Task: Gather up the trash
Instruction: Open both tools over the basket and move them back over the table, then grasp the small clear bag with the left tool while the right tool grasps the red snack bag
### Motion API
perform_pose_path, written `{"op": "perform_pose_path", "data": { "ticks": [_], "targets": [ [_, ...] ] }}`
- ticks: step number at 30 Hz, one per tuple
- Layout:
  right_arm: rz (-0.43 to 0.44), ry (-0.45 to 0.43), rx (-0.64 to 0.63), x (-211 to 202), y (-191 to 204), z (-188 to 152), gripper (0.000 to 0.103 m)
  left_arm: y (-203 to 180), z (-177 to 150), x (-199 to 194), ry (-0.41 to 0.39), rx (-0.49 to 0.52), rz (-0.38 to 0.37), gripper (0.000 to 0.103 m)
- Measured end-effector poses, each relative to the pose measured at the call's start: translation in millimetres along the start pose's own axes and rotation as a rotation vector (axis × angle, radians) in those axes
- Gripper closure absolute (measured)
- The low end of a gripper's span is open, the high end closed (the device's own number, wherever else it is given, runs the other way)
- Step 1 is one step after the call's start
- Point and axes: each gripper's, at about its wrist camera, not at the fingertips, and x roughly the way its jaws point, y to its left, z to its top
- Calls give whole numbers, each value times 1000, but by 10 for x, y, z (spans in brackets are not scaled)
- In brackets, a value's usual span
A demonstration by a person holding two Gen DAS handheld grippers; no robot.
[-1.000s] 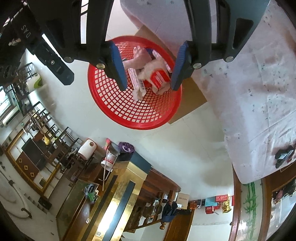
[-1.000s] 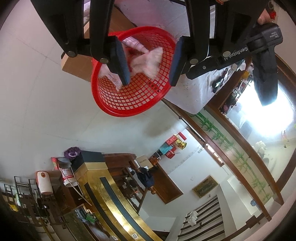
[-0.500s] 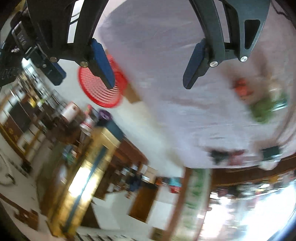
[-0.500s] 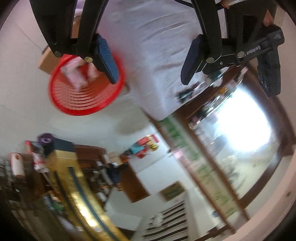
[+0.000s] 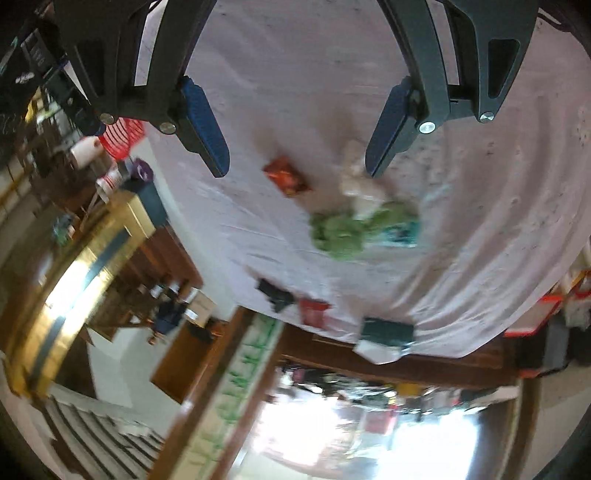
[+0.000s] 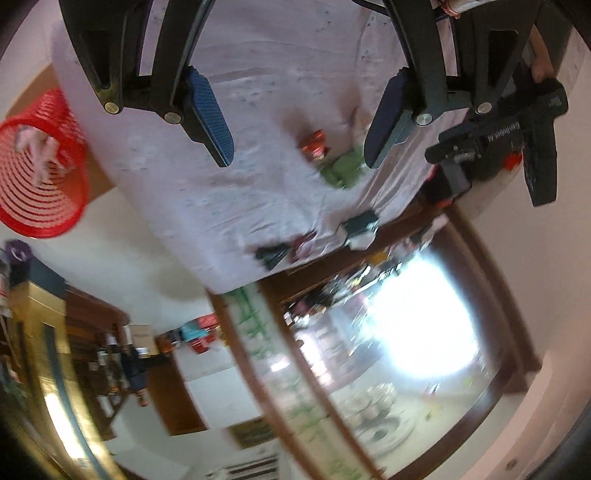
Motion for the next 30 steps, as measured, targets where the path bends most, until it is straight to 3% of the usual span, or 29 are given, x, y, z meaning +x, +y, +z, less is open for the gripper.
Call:
{"op": "perform_pose_path", "data": {
  "ticks": [5, 13, 20, 30],
  "targets": [
    [39, 114, -77, 568, 256, -24, 26, 364, 93, 136, 23, -65, 33, 28],
    [60, 267, -115, 1474, 334, -97, 26, 509, 69, 538, 106, -61, 69, 29],
    [67, 348, -128, 2087, 198, -101, 27, 496, 23, 835, 146, -22, 116, 29],
    [130, 375, -68, 2519, 45, -201, 40, 474, -32, 1235, 203, 5, 151, 30]
  ]
}}
